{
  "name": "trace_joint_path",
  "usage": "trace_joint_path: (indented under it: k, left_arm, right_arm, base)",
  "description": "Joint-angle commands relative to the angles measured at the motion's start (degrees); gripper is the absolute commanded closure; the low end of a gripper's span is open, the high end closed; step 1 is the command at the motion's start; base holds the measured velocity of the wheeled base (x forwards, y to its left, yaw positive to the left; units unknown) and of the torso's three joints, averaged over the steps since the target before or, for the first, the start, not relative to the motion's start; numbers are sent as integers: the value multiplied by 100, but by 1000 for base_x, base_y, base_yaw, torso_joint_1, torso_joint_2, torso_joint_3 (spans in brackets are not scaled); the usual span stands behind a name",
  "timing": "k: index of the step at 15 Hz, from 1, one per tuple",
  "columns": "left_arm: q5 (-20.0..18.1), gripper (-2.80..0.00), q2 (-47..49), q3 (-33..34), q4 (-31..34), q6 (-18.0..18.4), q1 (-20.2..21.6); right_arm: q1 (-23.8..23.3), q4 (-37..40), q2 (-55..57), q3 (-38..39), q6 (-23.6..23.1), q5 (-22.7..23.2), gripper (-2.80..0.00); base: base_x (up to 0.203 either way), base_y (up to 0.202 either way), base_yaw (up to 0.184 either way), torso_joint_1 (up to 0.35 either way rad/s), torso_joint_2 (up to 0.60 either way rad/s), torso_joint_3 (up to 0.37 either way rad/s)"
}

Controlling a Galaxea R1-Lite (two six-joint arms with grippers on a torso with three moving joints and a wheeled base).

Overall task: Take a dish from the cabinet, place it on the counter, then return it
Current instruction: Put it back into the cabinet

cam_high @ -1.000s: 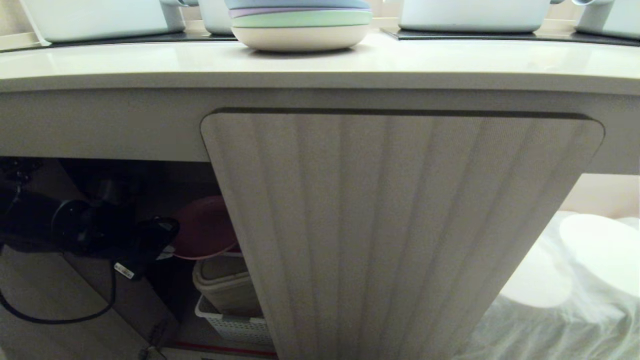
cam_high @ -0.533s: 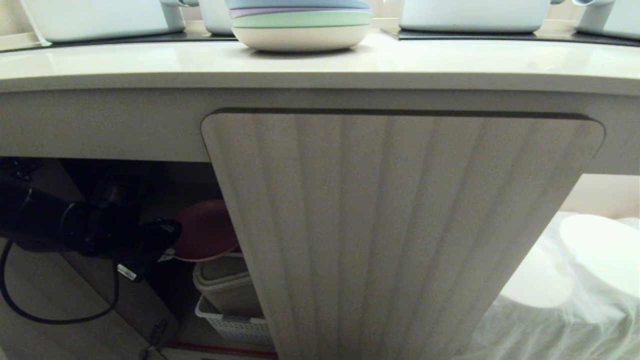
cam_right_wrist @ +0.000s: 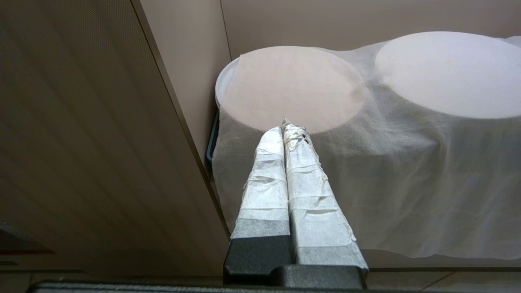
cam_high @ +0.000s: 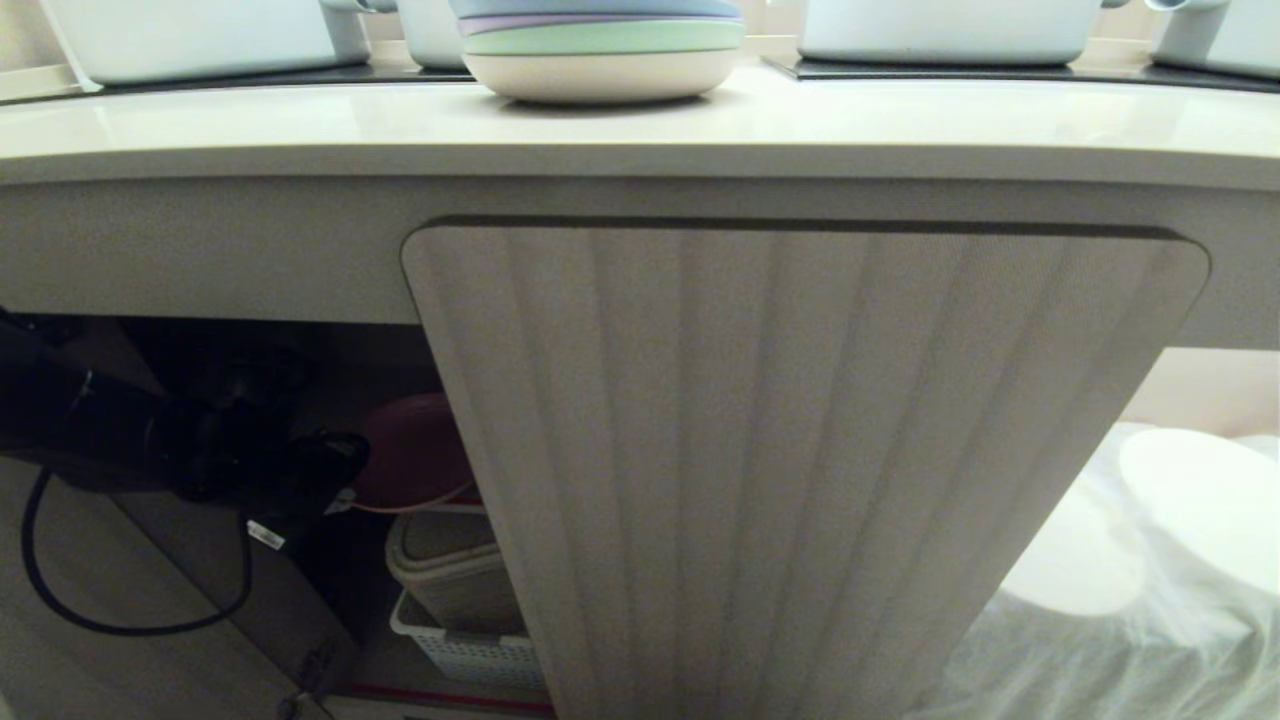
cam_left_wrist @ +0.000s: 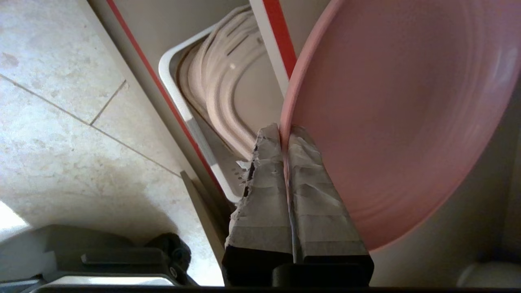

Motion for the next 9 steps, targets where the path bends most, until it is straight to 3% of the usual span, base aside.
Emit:
trace_joint_path:
  k: [1, 9]
  left_arm:
    - [4, 0, 107, -99, -6, -35, 25]
    - [4, 0, 385, -629, -3, -151, 3]
  right_arm:
    - [1, -7, 0, 0, 2, -2, 0]
    - [1, -2, 0, 0, 2, -2, 0]
  base:
    - [0, 0, 0, 0, 0, 0]
    - [0, 0, 0, 0, 0, 0]
